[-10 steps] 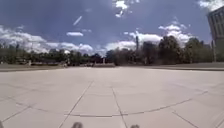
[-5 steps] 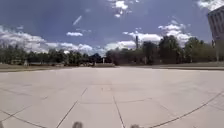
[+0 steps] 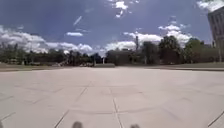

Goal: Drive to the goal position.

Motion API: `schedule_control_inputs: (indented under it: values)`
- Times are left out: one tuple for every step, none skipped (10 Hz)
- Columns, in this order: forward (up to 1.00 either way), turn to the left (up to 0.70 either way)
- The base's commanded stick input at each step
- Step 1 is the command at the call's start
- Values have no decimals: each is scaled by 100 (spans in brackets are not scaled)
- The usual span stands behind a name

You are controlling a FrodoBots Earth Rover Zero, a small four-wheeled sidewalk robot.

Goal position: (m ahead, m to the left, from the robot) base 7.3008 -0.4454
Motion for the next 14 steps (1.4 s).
schedule_control_inputs:
  values:
    - [70,0]
    - [70,0]
    - [70,0]
    - [70,0]
    - [70,0]
    - [70,0]
    - [70,0]
    - [70,0]
    - [70,0]
    - [70,0]
    - [70,0]
    - [70,0]
    - [70,0]
    - [70,0]
